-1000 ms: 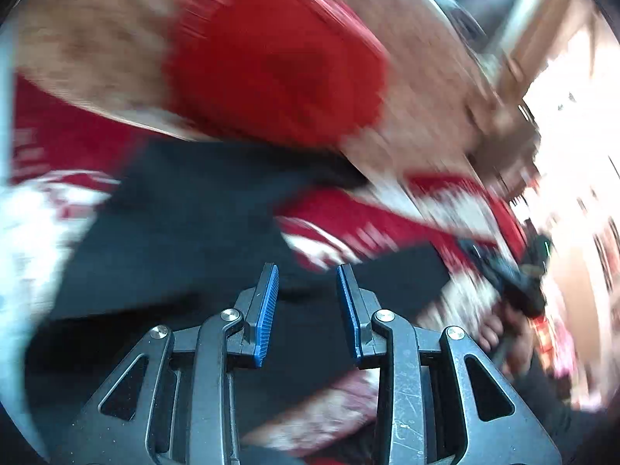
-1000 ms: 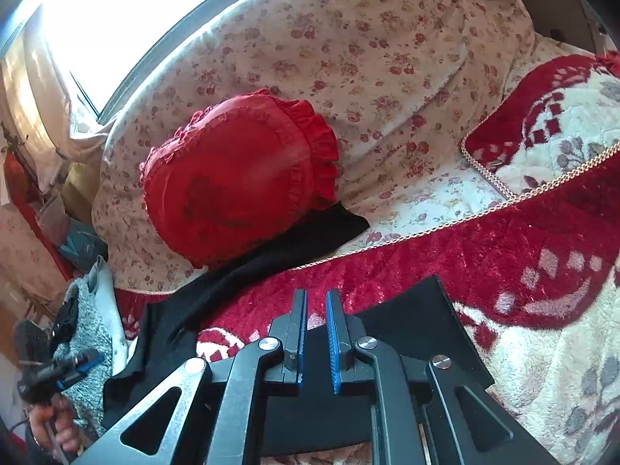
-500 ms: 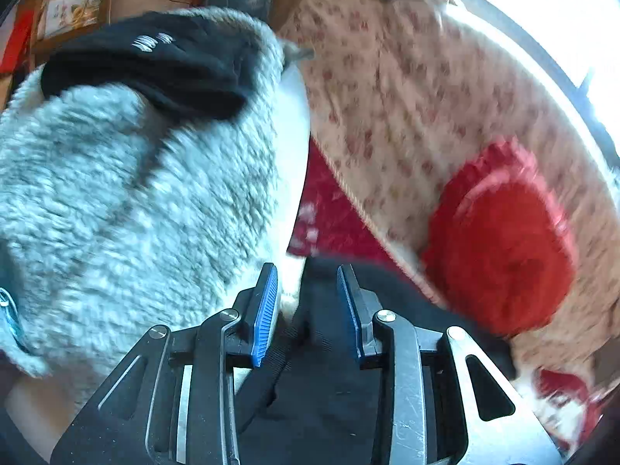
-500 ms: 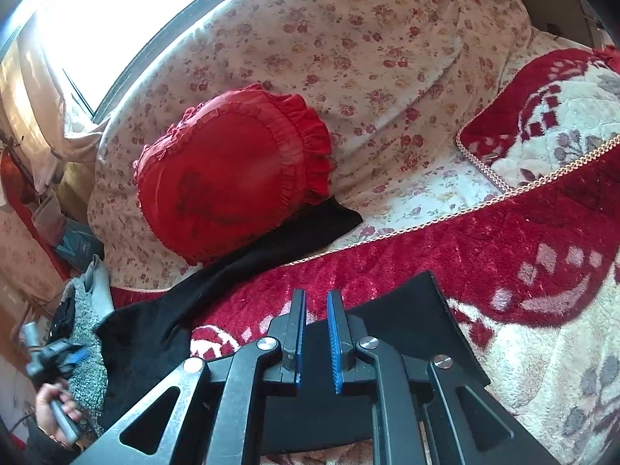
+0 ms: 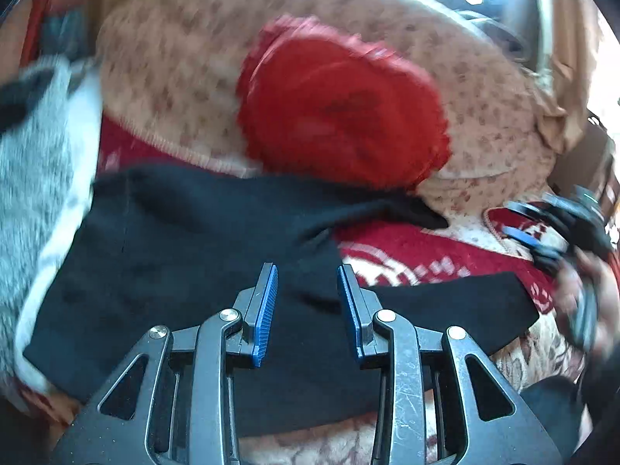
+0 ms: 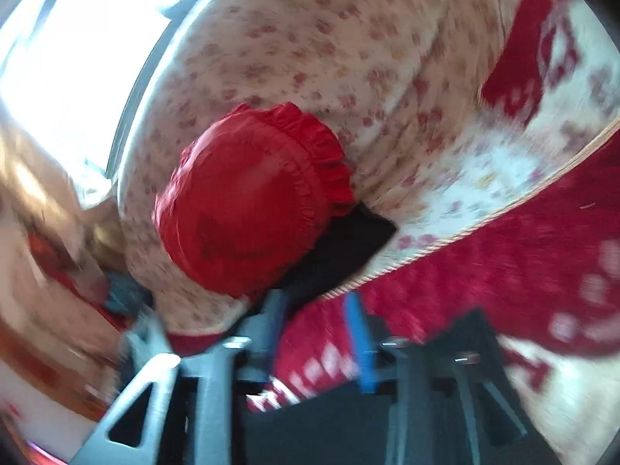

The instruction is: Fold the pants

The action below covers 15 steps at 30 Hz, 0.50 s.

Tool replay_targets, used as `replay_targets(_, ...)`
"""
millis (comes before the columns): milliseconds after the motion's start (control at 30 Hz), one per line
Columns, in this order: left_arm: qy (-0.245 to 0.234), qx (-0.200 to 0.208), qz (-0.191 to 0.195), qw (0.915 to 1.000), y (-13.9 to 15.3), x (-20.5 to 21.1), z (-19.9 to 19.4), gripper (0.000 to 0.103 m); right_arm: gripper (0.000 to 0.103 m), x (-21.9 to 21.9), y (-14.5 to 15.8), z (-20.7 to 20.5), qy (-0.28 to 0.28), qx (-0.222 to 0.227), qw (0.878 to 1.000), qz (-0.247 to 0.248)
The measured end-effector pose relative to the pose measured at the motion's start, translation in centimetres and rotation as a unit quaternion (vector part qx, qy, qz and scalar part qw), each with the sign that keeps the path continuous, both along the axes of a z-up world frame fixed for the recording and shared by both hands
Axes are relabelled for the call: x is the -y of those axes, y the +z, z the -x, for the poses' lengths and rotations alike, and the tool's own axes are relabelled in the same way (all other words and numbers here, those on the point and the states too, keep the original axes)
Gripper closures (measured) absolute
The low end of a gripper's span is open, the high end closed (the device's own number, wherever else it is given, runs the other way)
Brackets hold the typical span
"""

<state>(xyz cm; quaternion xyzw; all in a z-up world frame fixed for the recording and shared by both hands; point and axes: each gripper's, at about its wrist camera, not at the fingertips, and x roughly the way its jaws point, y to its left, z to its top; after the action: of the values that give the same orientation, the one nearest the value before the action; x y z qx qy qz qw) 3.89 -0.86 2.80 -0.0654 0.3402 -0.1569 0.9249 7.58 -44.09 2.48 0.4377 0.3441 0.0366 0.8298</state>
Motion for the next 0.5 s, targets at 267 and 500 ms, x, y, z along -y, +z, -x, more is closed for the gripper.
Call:
replay_targets(267, 0.001, -0.017, -0.027, 0.9995, -1.2, -0.1, -1.1, 0.058, 0.063, 1.5, -6.9, -9.8, 0.004, -0.135, 0.986, -0.102)
replay_targets(500, 0.005, -0.015, -0.019, 0.9997, -1.3, -0.4, -0.6, 0.058, 0.07, 1.0, -9.3, -12.7, -0.015, -0.173, 0.984, -0.047)
